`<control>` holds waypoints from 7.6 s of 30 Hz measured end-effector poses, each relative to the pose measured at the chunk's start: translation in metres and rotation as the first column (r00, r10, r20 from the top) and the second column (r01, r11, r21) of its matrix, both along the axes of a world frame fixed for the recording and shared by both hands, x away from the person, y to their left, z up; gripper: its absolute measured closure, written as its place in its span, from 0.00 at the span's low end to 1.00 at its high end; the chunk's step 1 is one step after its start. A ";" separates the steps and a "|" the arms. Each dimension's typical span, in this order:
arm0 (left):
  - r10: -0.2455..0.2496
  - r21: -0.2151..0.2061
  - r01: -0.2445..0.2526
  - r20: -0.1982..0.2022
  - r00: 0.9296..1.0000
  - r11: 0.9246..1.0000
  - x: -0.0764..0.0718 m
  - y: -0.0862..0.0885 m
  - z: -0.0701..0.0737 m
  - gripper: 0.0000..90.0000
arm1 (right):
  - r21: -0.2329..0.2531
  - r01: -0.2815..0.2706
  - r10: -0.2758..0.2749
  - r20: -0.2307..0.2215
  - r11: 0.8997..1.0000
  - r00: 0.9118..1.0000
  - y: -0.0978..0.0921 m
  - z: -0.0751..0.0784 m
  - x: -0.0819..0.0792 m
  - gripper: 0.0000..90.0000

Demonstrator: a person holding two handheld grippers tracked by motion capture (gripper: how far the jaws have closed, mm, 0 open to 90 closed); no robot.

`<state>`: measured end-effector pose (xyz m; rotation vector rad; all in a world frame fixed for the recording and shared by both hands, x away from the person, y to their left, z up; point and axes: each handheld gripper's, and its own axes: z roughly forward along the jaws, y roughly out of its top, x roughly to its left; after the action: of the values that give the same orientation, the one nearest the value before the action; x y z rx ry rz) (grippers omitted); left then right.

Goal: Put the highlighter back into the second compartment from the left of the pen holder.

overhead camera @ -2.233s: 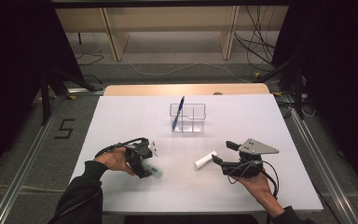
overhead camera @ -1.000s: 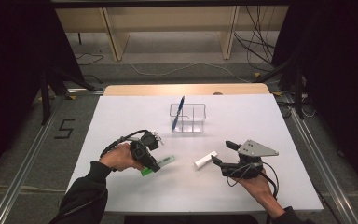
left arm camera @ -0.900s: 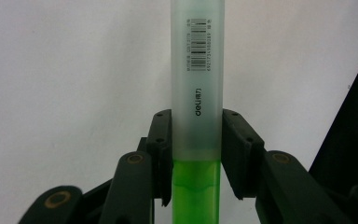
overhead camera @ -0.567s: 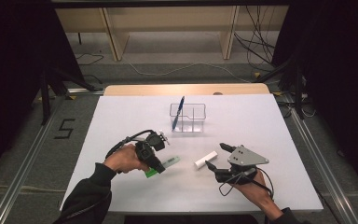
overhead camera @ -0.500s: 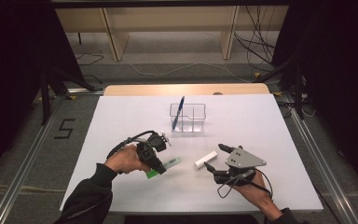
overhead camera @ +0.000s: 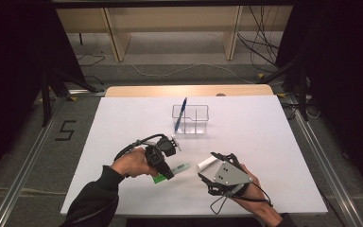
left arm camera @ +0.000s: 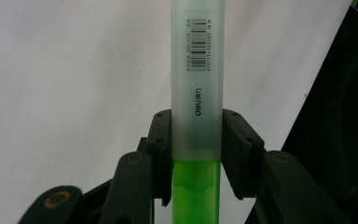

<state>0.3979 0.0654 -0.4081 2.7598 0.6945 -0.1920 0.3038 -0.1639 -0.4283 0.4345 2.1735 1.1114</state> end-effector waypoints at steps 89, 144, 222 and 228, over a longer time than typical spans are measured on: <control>-0.092 0.007 0.093 -0.068 0.993 0.996 -0.008 -0.032 0.016 0.74 | -0.559 0.056 0.252 0.459 0.828 0.852 0.069 -0.047 -0.039 0.72; 0.171 -0.313 -0.109 0.178 0.969 0.944 -0.014 0.024 0.043 0.25 | -0.575 0.079 0.248 0.468 0.814 0.848 0.055 -0.048 -0.029 0.86; 0.560 -0.690 -0.158 0.409 0.720 0.706 -0.060 0.093 -0.015 0.18 | 0.468 0.382 -0.196 -0.398 0.797 0.896 0.004 0.028 0.169 0.86; 0.570 -0.699 -0.160 0.405 0.715 0.697 -0.060 0.094 -0.015 0.18 | 0.478 0.401 -0.204 -0.411 0.781 0.889 0.013 0.028 0.178 0.86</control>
<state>0.3378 0.1594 -0.4229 1.7986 0.8211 0.4624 0.4815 -0.1506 -0.3999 1.2839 1.9089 1.5548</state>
